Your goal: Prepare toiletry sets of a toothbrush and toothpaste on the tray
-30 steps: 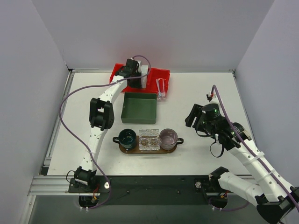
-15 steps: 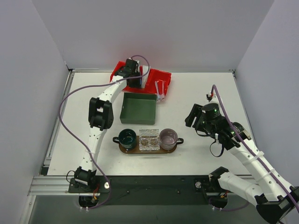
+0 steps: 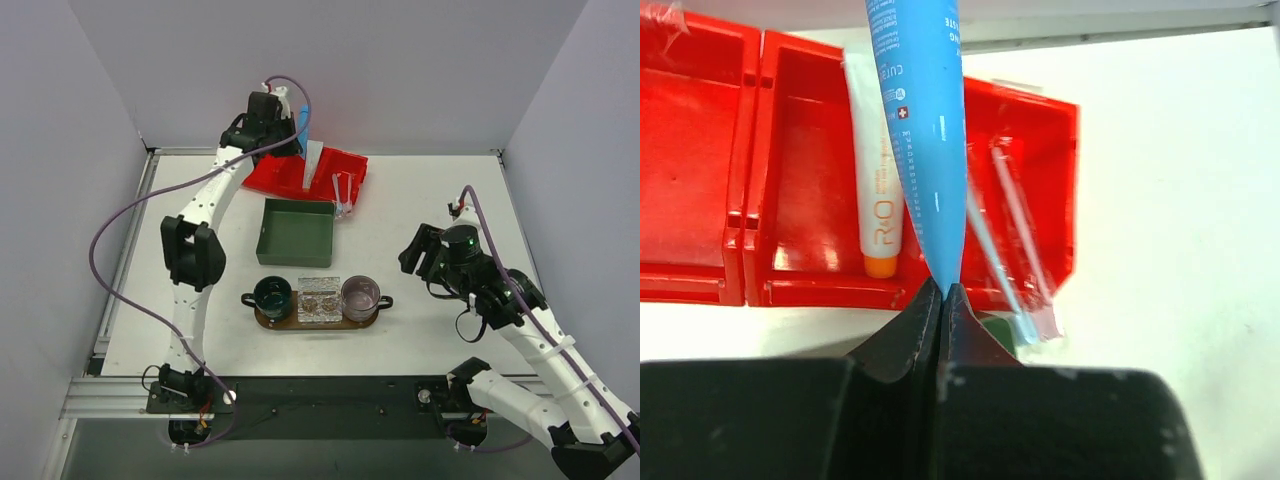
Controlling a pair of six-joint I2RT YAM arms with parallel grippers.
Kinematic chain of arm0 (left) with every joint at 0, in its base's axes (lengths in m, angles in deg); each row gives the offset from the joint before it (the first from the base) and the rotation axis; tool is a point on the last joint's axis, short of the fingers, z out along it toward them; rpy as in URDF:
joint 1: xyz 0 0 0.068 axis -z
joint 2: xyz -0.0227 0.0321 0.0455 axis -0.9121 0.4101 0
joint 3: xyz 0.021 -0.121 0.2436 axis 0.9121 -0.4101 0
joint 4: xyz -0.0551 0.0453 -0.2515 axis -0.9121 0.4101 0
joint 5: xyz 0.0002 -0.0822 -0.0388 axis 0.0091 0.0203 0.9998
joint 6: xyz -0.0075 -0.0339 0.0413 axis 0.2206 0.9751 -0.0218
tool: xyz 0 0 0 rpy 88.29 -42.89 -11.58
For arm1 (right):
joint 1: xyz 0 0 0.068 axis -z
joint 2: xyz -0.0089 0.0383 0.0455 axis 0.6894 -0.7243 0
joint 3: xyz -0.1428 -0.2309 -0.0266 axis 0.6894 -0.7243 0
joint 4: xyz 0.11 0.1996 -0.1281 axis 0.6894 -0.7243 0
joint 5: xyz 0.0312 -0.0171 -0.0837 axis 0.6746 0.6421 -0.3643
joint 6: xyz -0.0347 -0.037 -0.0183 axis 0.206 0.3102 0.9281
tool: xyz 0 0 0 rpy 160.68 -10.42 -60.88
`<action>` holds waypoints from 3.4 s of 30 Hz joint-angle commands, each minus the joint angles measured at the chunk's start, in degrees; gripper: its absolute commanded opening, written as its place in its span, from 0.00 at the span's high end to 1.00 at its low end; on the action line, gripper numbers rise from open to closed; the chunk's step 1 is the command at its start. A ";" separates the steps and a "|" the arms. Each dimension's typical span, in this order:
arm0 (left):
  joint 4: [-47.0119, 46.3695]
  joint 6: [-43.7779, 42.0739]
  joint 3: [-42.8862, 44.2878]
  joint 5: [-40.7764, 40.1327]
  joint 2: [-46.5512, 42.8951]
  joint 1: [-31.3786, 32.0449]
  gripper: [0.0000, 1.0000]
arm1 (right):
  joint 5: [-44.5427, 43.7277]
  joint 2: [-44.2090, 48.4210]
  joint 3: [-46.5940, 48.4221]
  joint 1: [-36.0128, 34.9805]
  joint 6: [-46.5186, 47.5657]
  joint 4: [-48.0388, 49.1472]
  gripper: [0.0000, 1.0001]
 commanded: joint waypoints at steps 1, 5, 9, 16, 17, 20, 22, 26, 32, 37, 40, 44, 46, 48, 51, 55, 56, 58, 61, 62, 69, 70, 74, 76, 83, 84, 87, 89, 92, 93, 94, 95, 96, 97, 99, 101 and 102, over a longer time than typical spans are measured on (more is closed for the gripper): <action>-4.16 2.69 -4.52 4.97 -9.91 0.38 1.00 | 0.04 1.27 2.48 0.27 3.52 -0.39 0.41; -4.95 4.70 -17.15 8.22 -17.82 0.82 1.00 | 1.88 1.27 5.19 -0.52 8.52 -0.04 0.44; -6.27 7.60 -29.22 12.52 -28.36 1.00 1.00 | 1.63 0.22 7.57 -5.26 15.64 1.62 0.45; -5.83 9.54 -47.59 24.30 -42.95 1.00 1.00 | -7.51 -7.86 12.76 -21.16 28.91 4.08 0.47; -4.96 9.72 -49.26 26.40 -46.01 1.00 1.00 | -7.87 -8.74 12.76 -23.53 32.23 4.87 0.48; -4.26 11.47 -54.72 31.31 -51.29 0.91 1.00 | -8.66 -12.96 12.32 -27.58 36.73 8.30 0.49; -3.29 11.92 -57.62 33.71 -53.42 0.91 1.00 | -7.52 -13.93 11.62 -28.82 40.60 11.29 0.50; -0.83 13.76 -61.75 38.80 -59.39 1.00 1.00 | -7.96 -13.77 8.29 -32.86 50.43 18.57 0.50; 3.39 14.55 -65.45 40.66 -65.46 1.35 1.00 | -5.94 -12.09 4.94 -35.68 59.24 21.93 0.50; 4.71 15.78 -66.77 41.97 -67.66 3.62 1.00 | -8.21 -12.18 4.06 -39.10 65.47 23.07 0.50; 4.19 16.84 -67.82 43.11 -68.01 5.47 1.00 | -9.71 -12.18 2.74 -41.47 69.69 25.44 0.50; 4.54 16.67 -67.91 43.38 -68.28 7.58 1.00 | -11.38 -14.80 2.83 -43.06 73.04 27.03 0.50; 5.50 16.05 -67.38 43.38 -68.02 8.20 1.00 | -12.26 -15.87 3.44 -43.33 74.27 27.29 0.50; 5.50 15.70 -67.38 43.82 -67.93 9.26 1.00 | -12.88 -17.27 3.71 -44.12 76.12 27.91 0.50; 5.51 15.61 -67.12 44.61 -67.84 10.13 1.00 | -13.06 -18.42 4.23 -44.47 77.70 28.61 0.50; 4.89 15.70 -66.59 45.57 -68.02 10.40 1.00 | -13.40 -19.91 4.76 -44.73 79.20 28.43 0.51; 4.72 15.78 -66.33 45.93 -67.93 10.49 1.00 | -13.58 -20.35 4.59 -44.73 79.46 28.61 0.51; 3.67 16.57 -66.33 46.89 -67.75 10.75 1.00 | -14.02 -20.70 4.24 -44.82 79.81 29.31 0.56; 2.87 17.10 -66.77 47.77 -67.66 11.02 1.00 | -14.72 -20.36 2.92 -44.73 79.82 32.55 0.69; 2.96 17.10 -66.77 47.78 -67.75 11.02 1.00 | -15.16 -20.27 2.31 -44.73 79.64 34.05 0.72; 0.06 18.51 -67.91 46.46 -67.75 10.75 1.00 | -15.95 -20.18 2.48 -44.91 77.45 35.29 1.00; -1.95 19.55 -68.17 46.20 -67.67 10.75 1.00 | -16.31 -20.26 2.48 -44.82 77.10 35.55 1.00; -8.72 23.25 -69.49 45.93 -67.14 10.58 0.96 | -18.15 -19.65 1.51 -44.91 75.07 38.18 1.00; -11.71 24.30 -69.23 45.41 -66.44 10.40 0.82 | -19.12 -18.95 0.29 -44.82 73.76 40.37 1.00; -16.64 25.01 -66.77 45.40 -64.06 5.40 0.34 | -20.88 -16.05 -1.56 -43.51 69.10 44.08 1.00; -16.90 24.93 -66.51 45.32 -63.97 4.35 0.31 | -20.44 -15.52 -1.65 -42.72 68.40 44.08 1.00; -17.08 23.79 -65.72 45.05 -63.62 0.74 0.18 | -18.07 -13.33 -2.35 -41.49 66.02 43.99 1.00; -17.69 23.26 -65.54 44.35 -63.62 -1.02 0.17 | -16.15 -11.48 -3.23 -39.82 64.09 43.99 1.00; -17.35 20.72 -65.01 41.72 -63.10 -1.81 0.17 | -14.38 -9.90 -3.94 -36.74 60.94 43.55 1.00; -16.22 19.75 -64.40 41.02 -62.66 -1.82 0.17 | -13.51 -9.63 -4.02 -36.13 60.05 43.12 1.00; -15.16 17.74 -64.05 40.23 -62.31 -1.82 0.17 | -13.32 -9.02 -3.85 -35.60 59.17 41.98 1.00; -14.37 16.76 -63.61 38.65 -62.04 -1.82 0.17 | -13.15 -8.75 -3.59 -34.81 57.51 41.27 1.00; -13.14 15.80 -63.26 37.77 -61.78 -1.90 0.17 | -12.80 -8.49 -3.41 -34.72 56.80 40.48 1.00; -12.69 13.87 -62.73 36.63 -61.69 -1.90 0.17 | -12.36 -8.14 -2.98 -34.63 56.18 38.65 1.00; -10.25 11.23 -62.11 31.82 -61.60 -2.08 0.17 | -11.83 -8.14 -2.62 -34.54 53.38 37.14 0.91; -8.21 5.96 -61.14 27.49 -61.86 -2.08 0.17 | -10.42 -8.40 -1.39 -34.54 50.39 33.55 0.84; -6.99 4.38 -61.40 22.95 -62.56 -1.99 0.17 | -10.07 -8.31 -1.04 -34.19 47.15 32.75 0.80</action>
